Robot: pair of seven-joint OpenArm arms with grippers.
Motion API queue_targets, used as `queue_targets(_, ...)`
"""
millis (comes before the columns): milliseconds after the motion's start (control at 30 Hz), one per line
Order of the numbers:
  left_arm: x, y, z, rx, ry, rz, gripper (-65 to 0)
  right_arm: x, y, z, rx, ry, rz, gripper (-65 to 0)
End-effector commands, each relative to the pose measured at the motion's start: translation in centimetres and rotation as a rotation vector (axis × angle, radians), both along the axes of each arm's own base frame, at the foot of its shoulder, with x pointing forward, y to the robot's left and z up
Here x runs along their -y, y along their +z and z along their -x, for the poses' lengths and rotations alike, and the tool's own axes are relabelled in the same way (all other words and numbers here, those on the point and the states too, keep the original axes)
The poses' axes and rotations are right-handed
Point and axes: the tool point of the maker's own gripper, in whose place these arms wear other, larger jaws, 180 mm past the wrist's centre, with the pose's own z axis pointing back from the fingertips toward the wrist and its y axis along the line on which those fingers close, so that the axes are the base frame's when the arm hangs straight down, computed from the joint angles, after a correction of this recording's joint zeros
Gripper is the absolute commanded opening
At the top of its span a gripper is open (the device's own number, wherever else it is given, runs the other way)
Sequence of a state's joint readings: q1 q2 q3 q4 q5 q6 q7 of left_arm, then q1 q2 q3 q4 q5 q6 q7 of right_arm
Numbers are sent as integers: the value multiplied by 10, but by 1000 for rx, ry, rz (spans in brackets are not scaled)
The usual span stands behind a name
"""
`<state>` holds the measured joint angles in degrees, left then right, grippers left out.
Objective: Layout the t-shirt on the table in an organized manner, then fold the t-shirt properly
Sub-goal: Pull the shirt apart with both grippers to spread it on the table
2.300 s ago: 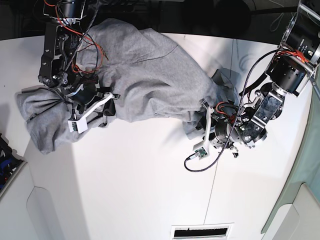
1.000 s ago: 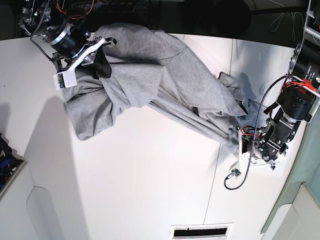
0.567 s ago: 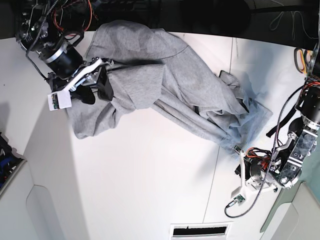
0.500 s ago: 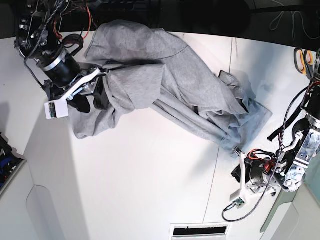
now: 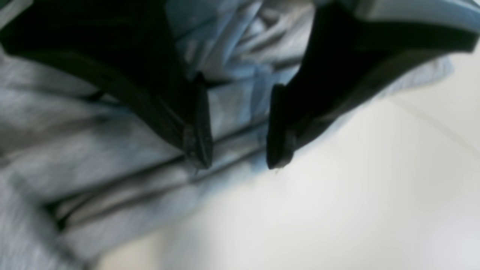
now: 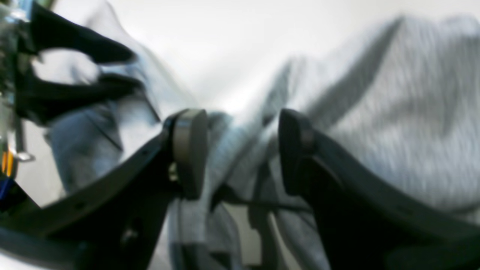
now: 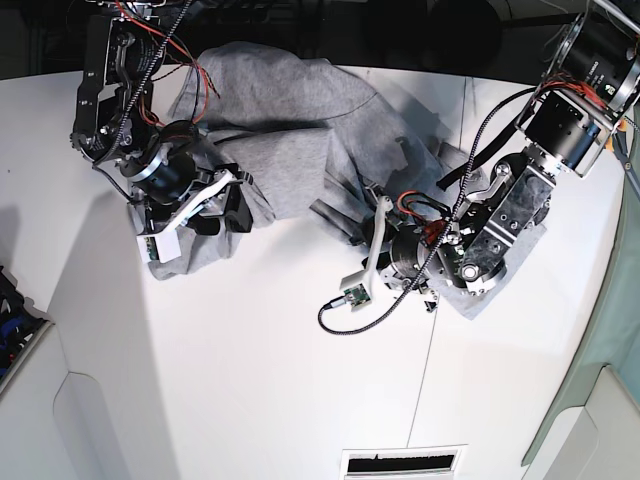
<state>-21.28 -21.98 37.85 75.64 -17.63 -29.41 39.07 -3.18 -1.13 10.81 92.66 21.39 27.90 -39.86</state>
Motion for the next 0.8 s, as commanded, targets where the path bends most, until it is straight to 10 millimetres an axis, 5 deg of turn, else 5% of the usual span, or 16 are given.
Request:
queue_targets(0, 4, 15, -12, 49, -11, 18, -373, -7, 15, -9, 55, 11, -26, -347)
queue_targets(233, 16, -14, 1, 131, -124, -82, -373, -44, 3, 0, 19, 99, -15, -364)
queue_targets(367, 20, -25, 5, 171, -146, -108, -381, -46, -11, 5, -19, 107, 12, -536)
queue_targets(533, 4, -34, -2, 196, -104, -167, -650, -45, -17, 5, -24, 92, 4, -650)
queue_targets(633, -3, -33, -9, 218, -111, -207, -650, -44, -9, 1, 6, 89, 4, -650)
queue_targets(767, -29, -23, -42, 278, -17, -270, -650, -33, 8, -4, 46, 82, 35, -650)
